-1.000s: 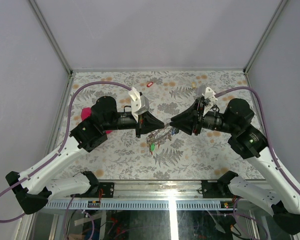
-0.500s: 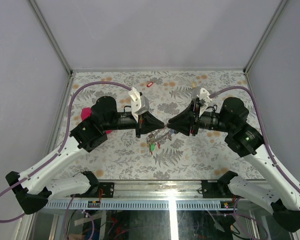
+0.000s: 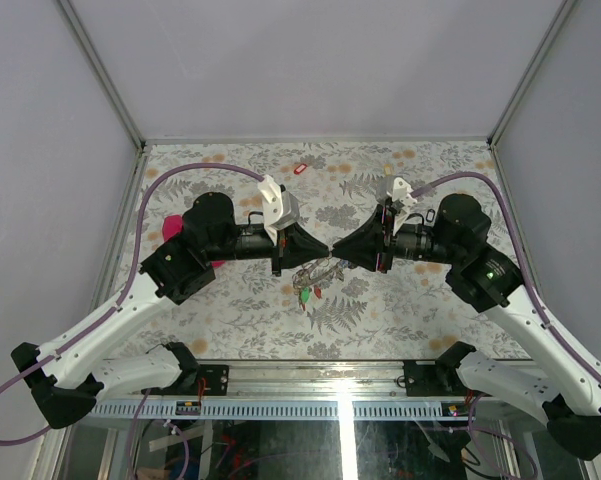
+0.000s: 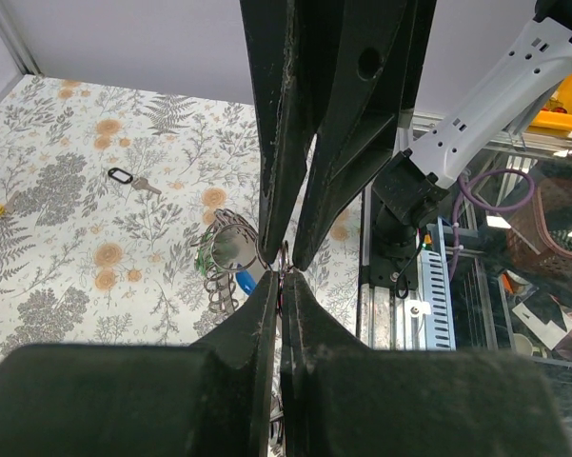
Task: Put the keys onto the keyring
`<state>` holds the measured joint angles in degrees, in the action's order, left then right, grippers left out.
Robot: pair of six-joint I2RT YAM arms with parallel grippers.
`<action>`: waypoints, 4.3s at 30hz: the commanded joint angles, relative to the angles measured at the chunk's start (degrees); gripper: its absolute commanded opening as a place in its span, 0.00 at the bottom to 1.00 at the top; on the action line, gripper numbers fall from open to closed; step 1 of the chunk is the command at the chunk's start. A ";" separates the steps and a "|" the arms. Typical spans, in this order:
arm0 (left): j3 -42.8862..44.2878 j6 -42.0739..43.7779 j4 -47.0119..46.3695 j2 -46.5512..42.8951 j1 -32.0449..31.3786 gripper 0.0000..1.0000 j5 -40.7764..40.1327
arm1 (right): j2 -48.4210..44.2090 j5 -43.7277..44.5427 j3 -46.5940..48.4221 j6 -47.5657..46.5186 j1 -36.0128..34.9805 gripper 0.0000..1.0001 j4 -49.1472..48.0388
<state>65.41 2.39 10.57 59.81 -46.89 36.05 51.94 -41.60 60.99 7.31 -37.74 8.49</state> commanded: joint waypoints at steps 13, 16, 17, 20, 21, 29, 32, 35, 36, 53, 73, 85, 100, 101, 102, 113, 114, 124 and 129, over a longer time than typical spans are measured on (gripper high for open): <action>1.70 1.01 -3.93 -2.22 0.06 0.00 0.67 | -1.36 1.13 -0.71 -0.42 -0.94 0.00 -4.70; 1.25 1.29 -4.74 -3.08 0.02 0.13 1.57 | -2.39 3.15 -0.87 -1.14 -0.95 0.00 -5.08; 0.83 1.30 -5.10 -3.47 0.02 0.15 1.86 | -2.59 3.72 -0.85 -1.50 -0.95 0.00 -5.02; 0.79 1.44 -5.14 -4.15 0.05 0.20 3.84 | -2.94 4.63 -0.71 -2.11 -0.99 0.00 -4.75; 0.85 1.58 -4.93 -4.17 0.05 0.20 4.64 | -2.98 4.75 -0.66 -2.24 -0.94 0.00 -4.72; 0.96 0.97 -3.82 -3.69 0.02 0.19 2.59 | -3.86 4.74 -0.33 -4.19 -0.98 0.00 -4.29; 0.78 -0.15 -4.04 -3.60 0.02 0.21 -2.00 | -5.11 4.24 -0.66 -6.32 -0.94 0.00 -4.56; 0.47 -1.29 -5.37 -3.39 0.04 0.24 -2.38 | -6.27 3.89 -0.94 -8.21 -0.89 0.00 -5.50; 0.33 -1.72 -5.72 -3.24 0.04 0.26 -2.42 | -6.54 3.76 -0.88 -8.80 -0.93 0.00 -5.75; -1.38 -4.52 -8.08 -1.91 0.04 0.27 -6.26 | -7.42 7.73 -0.23 -7.60 -1.00 0.00 -9.01; -3.82 -7.07 -11.50 -2.01 0.02 0.35 -14.50 | -6.23 7.77 -0.95 -4.60 -0.94 0.00 -13.22; -4.93 -5.68 -11.92 -3.05 -0.12 0.39 -12.43 | -5.30 9.09 -1.05 -3.83 -1.01 0.00 -13.99; -3.22 -5.59 -11.97 -1.67 -0.76 0.42 -13.10 | -4.16 9.42 -1.21 -3.31 -0.91 0.00 -14.73; -3.16 -5.58 -12.05 -1.68 -0.82 0.42 -13.15 | -4.11 9.51 -1.22 -3.35 -0.93 0.00 -14.72; -2.99 -5.56 -12.06 -1.65 -0.83 0.42 -13.23 | -4.08 9.52 -1.23 -3.41 -0.94 0.00 -14.61; -1.19 -4.95 -12.37 -1.03 -1.44 0.42 -13.25 | -4.19 10.04 -1.81 -3.63 -0.93 0.00 -14.43; -1.04 -4.91 -12.33 -1.00 -1.57 0.42 -13.09 | -4.19 10.19 -1.84 -3.70 -0.91 0.00 -14.39; -0.96 -4.14 -11.50 -0.11 -2.92 0.44 -12.73 | -4.45 10.84 -1.87 -3.98 -0.95 0.00 -13.82; -0.28 -2.67 -9.46 0.26 -4.17 0.45 -13.81 | -4.65 10.84 -1.91 -4.13 -0.94 0.00 -13.70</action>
<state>62.89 -2.46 2.22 59.94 -49.98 22.92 48.25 -31.94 58.28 3.46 -38.48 0.56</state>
